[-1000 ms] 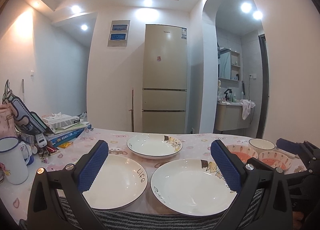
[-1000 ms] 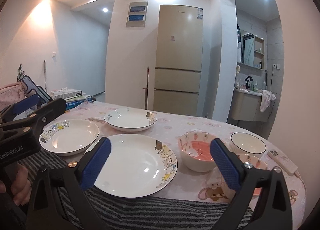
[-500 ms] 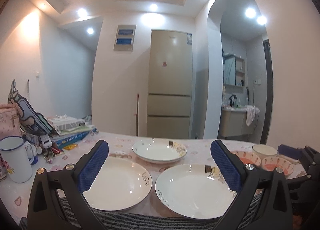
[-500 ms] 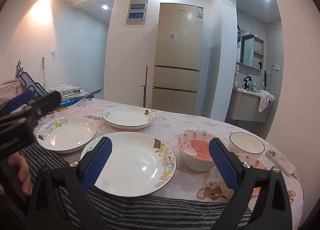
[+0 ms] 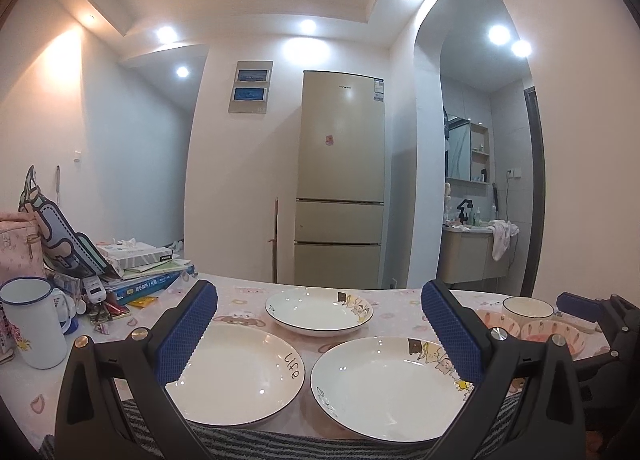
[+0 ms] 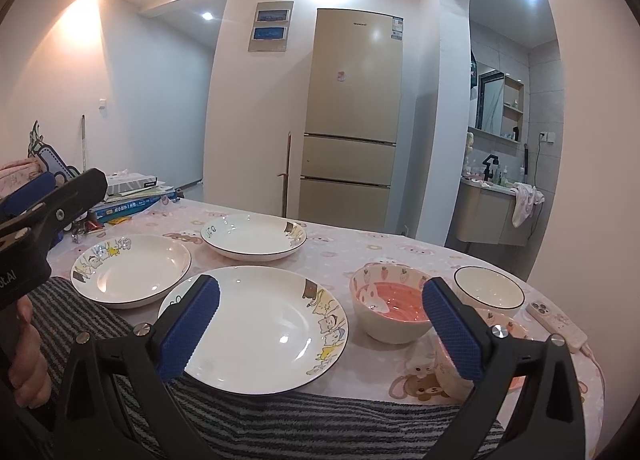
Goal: Organize plates and bowls
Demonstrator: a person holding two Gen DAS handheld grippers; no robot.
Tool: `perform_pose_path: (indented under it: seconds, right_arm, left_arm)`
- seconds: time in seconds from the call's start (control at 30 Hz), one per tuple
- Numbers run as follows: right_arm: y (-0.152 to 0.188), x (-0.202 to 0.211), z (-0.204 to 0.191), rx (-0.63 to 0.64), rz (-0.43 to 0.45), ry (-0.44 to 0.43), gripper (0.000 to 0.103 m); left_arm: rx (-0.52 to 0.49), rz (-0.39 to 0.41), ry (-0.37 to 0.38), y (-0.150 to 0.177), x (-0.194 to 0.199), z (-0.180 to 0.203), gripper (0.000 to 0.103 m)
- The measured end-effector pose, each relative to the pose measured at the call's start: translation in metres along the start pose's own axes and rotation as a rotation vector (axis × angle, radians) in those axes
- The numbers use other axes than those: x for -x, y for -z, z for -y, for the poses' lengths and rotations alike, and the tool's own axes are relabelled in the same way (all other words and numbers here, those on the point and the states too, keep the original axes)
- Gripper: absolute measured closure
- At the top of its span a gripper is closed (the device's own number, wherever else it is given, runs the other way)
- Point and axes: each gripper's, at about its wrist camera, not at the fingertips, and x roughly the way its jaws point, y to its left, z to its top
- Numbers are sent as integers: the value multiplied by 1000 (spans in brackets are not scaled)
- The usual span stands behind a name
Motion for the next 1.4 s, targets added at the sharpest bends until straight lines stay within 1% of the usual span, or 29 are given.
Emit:
perform_pose_path:
  seconds: [0.2, 0.27, 0.33, 0.37, 0.43, 0.47, 0.57, 0.6, 0.7, 0.73, 0.77, 0.8, 0.87, 0.93, 0.97, 1.07, 1.13, 1.2, 1.23, 1.3, 1.37, 1.4]
  right_arm:
    - [-2, 4, 0, -4, 19, 19, 2]
    - [-2, 5, 0, -7, 26, 20, 1]
    - [-2, 4, 1, -11, 25, 19, 2]
    - [-2, 3, 1, -12, 22, 19, 2]
    - [-2, 3, 1, -14, 21, 18, 2]
    - [-2, 3, 1, -15, 22, 21, 2]
    - [-2, 6, 3, -21, 34, 23, 1]
    - [-4, 7, 5, -25, 34, 19, 2]
    - [-12, 12, 14, -44, 38, 40, 2]
    - [-17, 15, 18, -50, 48, 47, 2]
    - [-24, 18, 22, -53, 55, 46, 2]
    - [-32, 19, 24, -51, 58, 34, 2]
    - [-53, 19, 26, -32, 57, -14, 2]
    - [-75, 18, 23, -8, 81, -45, 2]
    - [-85, 17, 20, 5, 97, -51, 1]
    - [-112, 13, 5, 29, 137, -85, 2]
    - [-124, 8, -6, 14, 151, -120, 2]
    - [-132, 2, -17, -16, 166, -138, 2]
    - [-135, -4, -25, -18, 161, -146, 2]
    - [-139, -18, -41, -16, 125, -177, 2]
    - [-142, -35, -53, -37, 75, -218, 2]
    - [-144, -45, -60, -52, 46, -232, 2]
  left_arm:
    - [31, 25, 12, -9, 6, -5, 0]
    - [48, 16, -2, -13, 5, -9, 0]
    - [69, -1, 4, -17, 4, -14, 0]
    - [75, -9, -5, -18, 3, -15, 0]
    - [62, -47, -89, -20, -1, -15, 0]
    - [58, -70, -105, -22, -4, -16, 0]
    - [105, -113, -61, -25, -8, -27, 0]
    - [111, -116, -61, -26, -8, -31, 0]
    - [78, -101, -97, -32, -8, -37, 0]
    - [64, -97, -99, -36, -8, -39, 0]
    - [52, -98, -83, -41, -9, -43, 0]
    - [56, -104, -61, -46, -10, -49, 0]
    - [83, -115, -29, -56, -14, -62, 5]
    - [92, -116, -34, -64, -18, -73, 5]
    - [98, -109, -50, -67, -21, -80, 5]
    - [122, -109, -74, -69, -28, -95, 5]
    - [160, -129, -78, -65, -37, -107, 5]
    - [216, -167, -69, -58, -47, -124, 7]
    - [243, -186, -65, -53, -52, -133, 9]
    - [288, -218, -63, -47, -61, -146, 11]
    - [345, -252, -58, -38, -72, -162, 16]
    - [369, -265, -60, -34, -75, -168, 17]
